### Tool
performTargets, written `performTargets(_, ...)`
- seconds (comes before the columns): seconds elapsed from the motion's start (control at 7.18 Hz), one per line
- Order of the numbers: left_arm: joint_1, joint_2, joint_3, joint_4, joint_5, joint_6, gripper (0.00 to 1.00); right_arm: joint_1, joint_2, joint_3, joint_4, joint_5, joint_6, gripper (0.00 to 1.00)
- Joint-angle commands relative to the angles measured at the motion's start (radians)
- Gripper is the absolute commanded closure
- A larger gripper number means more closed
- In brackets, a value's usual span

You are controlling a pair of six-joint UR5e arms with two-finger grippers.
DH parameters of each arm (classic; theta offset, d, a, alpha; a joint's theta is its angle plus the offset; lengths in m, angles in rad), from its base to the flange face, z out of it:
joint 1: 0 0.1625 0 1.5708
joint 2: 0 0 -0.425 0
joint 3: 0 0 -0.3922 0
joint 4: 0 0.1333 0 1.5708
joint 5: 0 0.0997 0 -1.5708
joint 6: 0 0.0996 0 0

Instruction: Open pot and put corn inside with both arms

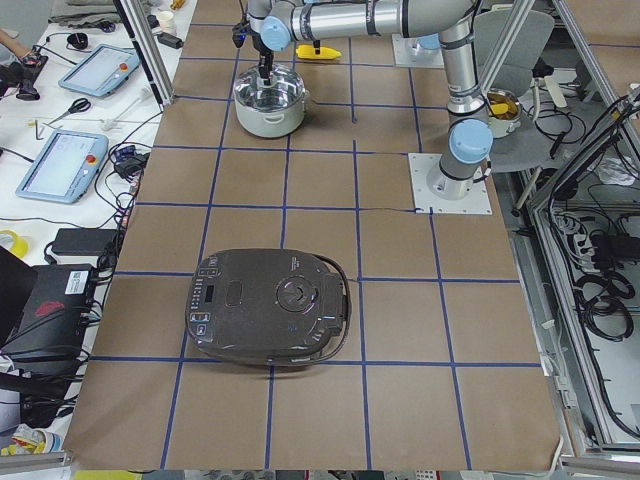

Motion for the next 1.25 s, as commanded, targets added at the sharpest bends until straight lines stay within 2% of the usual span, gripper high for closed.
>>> performTargets(0.0,0.005,0.031,0.007,-0.008,0.021,0.015,0.74,0.0,0.033,0.003,-0.052,0.01,-0.003,0.07)
performTargets(0.28,0.043,0.086,0.027,-0.045,0.018,0.015,0.74,0.0,0.038,0.001,-0.057,0.005,-0.006,0.21)
performTargets(0.42,0.081,0.116,0.021,-0.054,0.016,0.053,0.74,-0.002,0.047,-0.002,-0.059,0.005,-0.01,0.62)
performTargets(0.56,0.173,0.14,0.01,-0.085,-0.022,0.057,0.74,-0.002,0.051,-0.005,-0.06,0.004,-0.012,0.97)
performTargets(0.84,0.314,0.161,0.0,-0.09,-0.026,0.077,0.74,-0.002,0.042,-0.047,-0.056,-0.022,-0.006,1.0)
performTargets(0.97,0.369,0.16,-0.043,-0.079,-0.028,0.213,0.75,0.001,0.038,-0.093,-0.034,-0.068,-0.012,1.0)
performTargets(1.11,0.476,0.161,-0.11,-0.068,-0.028,0.335,0.77,0.027,0.013,-0.161,0.037,-0.076,0.003,1.0)
